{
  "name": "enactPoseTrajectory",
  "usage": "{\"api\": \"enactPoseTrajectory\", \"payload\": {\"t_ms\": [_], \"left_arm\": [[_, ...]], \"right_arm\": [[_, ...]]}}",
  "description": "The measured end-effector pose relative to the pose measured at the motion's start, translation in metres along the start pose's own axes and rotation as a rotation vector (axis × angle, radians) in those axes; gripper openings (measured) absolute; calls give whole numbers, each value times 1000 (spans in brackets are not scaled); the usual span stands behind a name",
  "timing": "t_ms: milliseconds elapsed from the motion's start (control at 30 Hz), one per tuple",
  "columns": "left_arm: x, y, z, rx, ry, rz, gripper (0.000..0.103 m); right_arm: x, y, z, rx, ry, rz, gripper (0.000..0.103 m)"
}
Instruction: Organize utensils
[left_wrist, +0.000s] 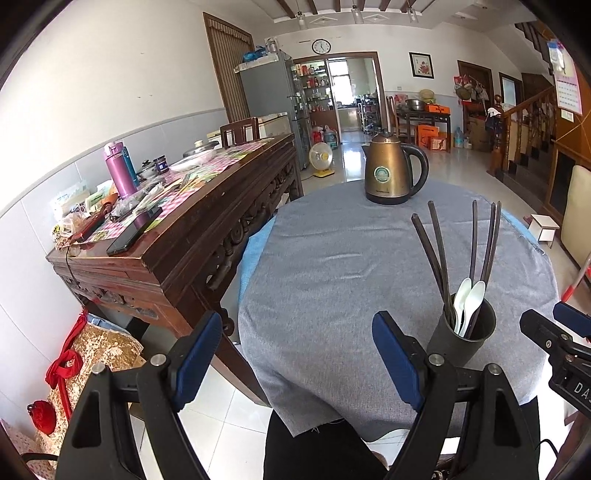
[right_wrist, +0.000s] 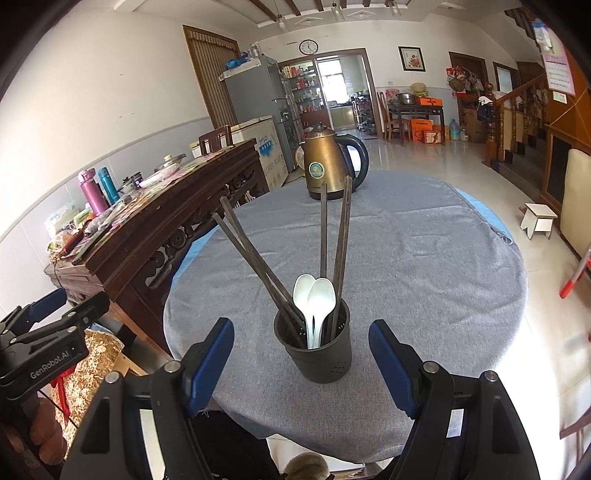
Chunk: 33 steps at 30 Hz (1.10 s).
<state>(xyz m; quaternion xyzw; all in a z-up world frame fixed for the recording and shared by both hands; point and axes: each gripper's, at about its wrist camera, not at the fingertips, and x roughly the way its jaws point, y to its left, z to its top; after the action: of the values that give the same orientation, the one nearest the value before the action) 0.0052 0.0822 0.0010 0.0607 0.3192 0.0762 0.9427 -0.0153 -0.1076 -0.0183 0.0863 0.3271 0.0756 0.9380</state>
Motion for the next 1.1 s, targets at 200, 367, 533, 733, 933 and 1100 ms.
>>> {"api": "enactPoseTrajectory", "payload": {"t_ms": [200, 367, 533, 733, 933, 1100], "left_arm": [[1, -6, 1, 12, 3, -7, 84], [0, -8, -1, 20, 8, -15, 84], [1, -7, -2, 17, 12, -17, 84], [2, -7, -4, 10, 18, -20, 84], [6, -8, -6, 10, 34, -28, 84], [1, -10, -3, 19, 9, -32, 84]], "right_arm": [[-2, -5, 0, 9, -13, -9, 79], [-3, -9, 1, 20, -13, -12, 79], [-3, -9, 1, 20, -14, -13, 79], [-2, -7, 0, 17, -11, -14, 79], [-3, -4, -1, 9, -27, -43, 79], [-18, -4, 2, 2, -118, -78, 79]]}}
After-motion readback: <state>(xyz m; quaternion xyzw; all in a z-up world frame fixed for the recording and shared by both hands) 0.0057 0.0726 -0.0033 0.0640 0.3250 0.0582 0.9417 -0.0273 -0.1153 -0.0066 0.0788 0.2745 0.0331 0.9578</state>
